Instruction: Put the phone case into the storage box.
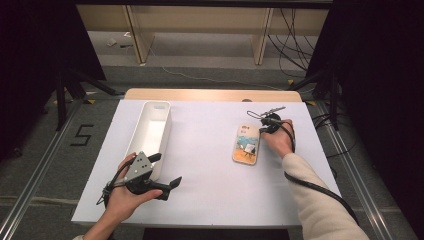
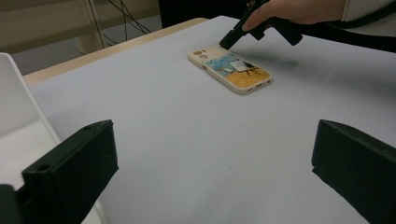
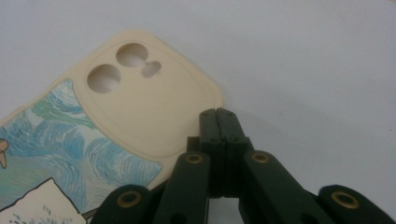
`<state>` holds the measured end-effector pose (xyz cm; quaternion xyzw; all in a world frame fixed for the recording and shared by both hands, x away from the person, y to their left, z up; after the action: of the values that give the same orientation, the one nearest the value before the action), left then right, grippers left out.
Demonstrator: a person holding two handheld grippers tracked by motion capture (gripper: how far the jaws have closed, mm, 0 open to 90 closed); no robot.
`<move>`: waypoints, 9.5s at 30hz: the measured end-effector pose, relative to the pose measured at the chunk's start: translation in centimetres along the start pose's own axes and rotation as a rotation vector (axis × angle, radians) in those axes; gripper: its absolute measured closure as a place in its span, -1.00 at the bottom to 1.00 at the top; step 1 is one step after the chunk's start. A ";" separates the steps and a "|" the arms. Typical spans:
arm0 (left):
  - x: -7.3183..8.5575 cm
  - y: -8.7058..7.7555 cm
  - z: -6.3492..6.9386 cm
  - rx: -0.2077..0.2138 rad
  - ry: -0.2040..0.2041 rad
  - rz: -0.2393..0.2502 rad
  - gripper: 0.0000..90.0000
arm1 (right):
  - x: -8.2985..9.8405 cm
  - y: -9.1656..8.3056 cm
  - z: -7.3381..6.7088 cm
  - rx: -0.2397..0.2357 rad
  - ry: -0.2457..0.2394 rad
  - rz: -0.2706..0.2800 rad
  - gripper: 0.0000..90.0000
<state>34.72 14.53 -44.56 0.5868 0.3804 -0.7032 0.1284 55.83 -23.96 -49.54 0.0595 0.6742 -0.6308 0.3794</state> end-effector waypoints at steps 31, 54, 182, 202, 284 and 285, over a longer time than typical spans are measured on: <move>0.0 0.1 0.1 0.002 0.001 -0.005 -1.00 | -1.4 -1.7 -4.7 -0.108 0.189 -0.058 -0.85; 0.0 0.0 0.2 0.007 0.003 -0.002 -1.00 | -1.3 -0.5 -8.6 0.015 0.239 -0.172 -0.85; -0.4 0.5 0.2 0.004 -0.001 0.002 -1.00 | 2.8 -9.1 -7.3 -0.247 -0.011 0.282 -0.73; -3.1 4.0 1.1 0.056 0.015 0.016 -0.98 | 5.0 -11.6 -8.7 -0.298 -0.081 0.390 -0.73; -9.2 13.8 4.0 0.134 -0.151 0.007 -0.19 | 5.4 -11.6 -13.0 -0.319 -0.163 0.438 -0.74; -9.2 13.9 4.0 0.132 -0.154 0.005 -0.17 | 5.4 -11.6 -13.0 -0.318 -0.165 0.438 -0.74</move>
<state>43.13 -0.05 -41.28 0.5393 0.3209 -0.7693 0.1199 39.86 -16.79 -44.48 0.0921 0.7028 -0.4226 0.5648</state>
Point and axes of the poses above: each handheld gripper's, and its own axes: y roughly forward along the jaws, x roughly out of its underside, z roughly to its right, the point moved 3 cm from there along y, roughly forward along the jaws, and after that the axes turned 1 degree about -z, right-handed, at the moved point
